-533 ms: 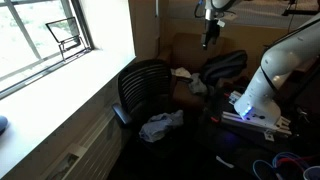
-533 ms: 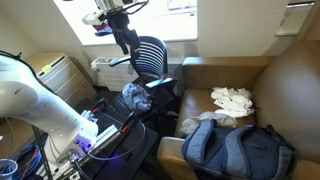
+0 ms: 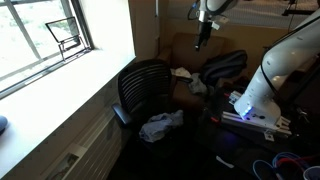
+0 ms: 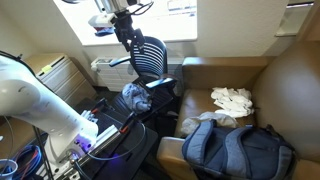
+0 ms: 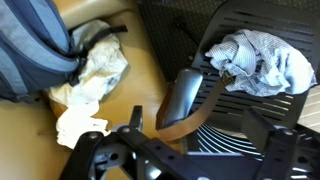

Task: Pick up the short from the brown chair and put it on the black chair

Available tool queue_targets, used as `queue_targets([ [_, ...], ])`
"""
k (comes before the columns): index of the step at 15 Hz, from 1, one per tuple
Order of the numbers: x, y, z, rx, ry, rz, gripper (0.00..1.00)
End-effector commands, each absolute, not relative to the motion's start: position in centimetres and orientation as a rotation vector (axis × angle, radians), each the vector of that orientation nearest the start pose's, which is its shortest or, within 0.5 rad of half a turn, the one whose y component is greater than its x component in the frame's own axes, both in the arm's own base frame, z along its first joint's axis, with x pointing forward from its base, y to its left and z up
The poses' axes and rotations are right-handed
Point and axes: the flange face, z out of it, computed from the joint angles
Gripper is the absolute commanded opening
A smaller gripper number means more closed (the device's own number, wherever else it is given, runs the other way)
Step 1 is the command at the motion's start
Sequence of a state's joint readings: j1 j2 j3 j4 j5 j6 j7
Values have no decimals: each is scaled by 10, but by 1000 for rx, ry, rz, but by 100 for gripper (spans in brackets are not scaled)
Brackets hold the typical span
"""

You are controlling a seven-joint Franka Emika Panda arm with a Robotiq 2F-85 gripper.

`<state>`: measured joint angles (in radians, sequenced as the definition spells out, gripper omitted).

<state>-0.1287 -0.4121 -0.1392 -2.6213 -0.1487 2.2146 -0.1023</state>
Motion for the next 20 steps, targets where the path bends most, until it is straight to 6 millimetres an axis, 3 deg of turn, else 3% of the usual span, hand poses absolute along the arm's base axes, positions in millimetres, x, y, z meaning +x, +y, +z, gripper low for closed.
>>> queue_targets([
  [1, 443, -81, 334, -3149, -178, -75, 100],
  [3, 470, -70, 306, -3117, -359, -101, 100],
  [4, 482, -74, 290, -3101, -443, -101, 100],
  [5, 489, -91, 277, -3050, -442, 45, 100],
  [6, 463, -66, 300, -3100, -371, -66, 100],
  [7, 471, -70, 289, -3095, -382, -36, 100],
  [9, 472, -69, 285, -3098, -373, -31, 100],
  [10, 477, -75, 277, -3153, -257, 4, 100],
  [11, 474, -89, 265, -3102, -148, 49, 100],
  [12, 461, -115, 242, -3126, -45, 68, 100],
  [14, 437, -147, 215, -3125, 122, 122, 100],
  [17, 410, -197, 155, -3098, 386, 246, 100],
  [18, 408, -203, 145, -3068, 462, 300, 100],
  [19, 407, -193, 171, -3095, 340, 254, 100],
  [20, 401, -201, 156, -3081, 391, 297, 100],
])
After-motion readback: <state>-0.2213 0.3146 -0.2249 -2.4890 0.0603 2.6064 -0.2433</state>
